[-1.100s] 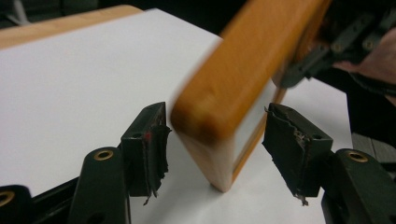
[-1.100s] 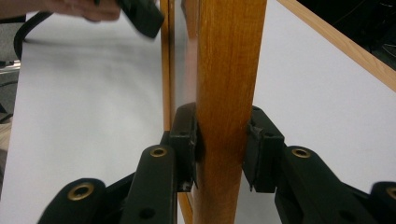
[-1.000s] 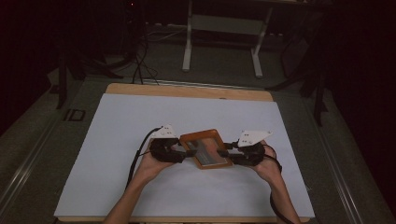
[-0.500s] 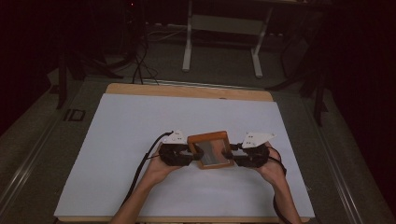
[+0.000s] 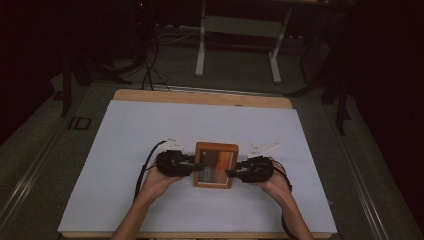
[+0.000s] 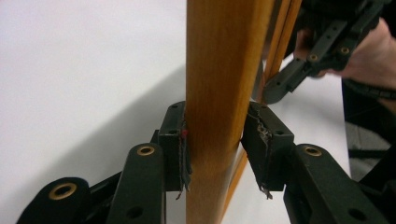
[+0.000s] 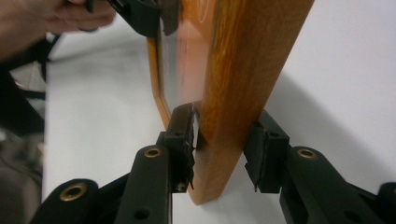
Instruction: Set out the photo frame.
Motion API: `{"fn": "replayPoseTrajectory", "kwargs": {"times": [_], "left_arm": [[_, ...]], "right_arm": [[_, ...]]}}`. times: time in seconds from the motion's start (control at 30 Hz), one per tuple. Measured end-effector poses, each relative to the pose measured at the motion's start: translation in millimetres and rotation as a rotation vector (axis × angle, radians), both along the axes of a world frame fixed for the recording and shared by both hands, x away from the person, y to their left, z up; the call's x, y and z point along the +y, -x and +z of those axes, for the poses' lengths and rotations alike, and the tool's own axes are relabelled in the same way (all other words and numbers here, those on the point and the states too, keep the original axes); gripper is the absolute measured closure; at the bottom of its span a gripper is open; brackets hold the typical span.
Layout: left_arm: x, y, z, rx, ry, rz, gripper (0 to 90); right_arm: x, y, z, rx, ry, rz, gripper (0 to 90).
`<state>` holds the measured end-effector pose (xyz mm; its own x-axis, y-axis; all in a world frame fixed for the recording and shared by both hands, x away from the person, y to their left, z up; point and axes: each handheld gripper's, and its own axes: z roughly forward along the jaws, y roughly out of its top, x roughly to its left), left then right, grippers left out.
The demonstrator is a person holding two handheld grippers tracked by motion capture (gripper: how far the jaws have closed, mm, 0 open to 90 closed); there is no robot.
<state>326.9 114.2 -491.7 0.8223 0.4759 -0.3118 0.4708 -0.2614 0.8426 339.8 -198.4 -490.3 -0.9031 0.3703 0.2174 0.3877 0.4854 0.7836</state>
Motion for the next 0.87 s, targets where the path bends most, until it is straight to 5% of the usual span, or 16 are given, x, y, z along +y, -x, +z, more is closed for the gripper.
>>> {"fn": "replayPoseTrajectory", "kwargs": {"times": [0.13, 0.3, 0.47, 0.53, 0.77, 0.87], "left_arm": [[10.8, -1.8, -6.3, 0.054, 0.038, 0.027, 62.7], [7.7, -6.4, -7.5, 0.079, 0.027, 0.047, 61.4], [1.2, -1.8, -8.7, 0.075, -0.048, 0.025, 56.0], [-0.8, -1.7, -10.8, 0.077, -0.06, 0.025, 49.3], [17.6, 9.2, -5.6, 0.045, -0.037, 0.032, 33.4], [37.7, 15.6, -4.3, 0.022, -0.019, 0.084, 32.7]], "right_arm": [[11.8, -6.0, -1.4, 0.062, -0.028, -0.002, 64.8], [10.7, -14.2, -6.9, 0.114, -0.068, -0.036, 63.9], [10.4, -10.4, -5.9, 0.085, -0.032, -0.021, 61.3], [10.6, -9.4, -6.0, 0.08, -0.02, -0.019, 53.3], [-5.4, -6.3, 3.9, 0.044, -0.051, -0.055, 31.9], [-19.7, -3.7, 10.5, 0.022, -0.052, -0.059, 26.9]]}}
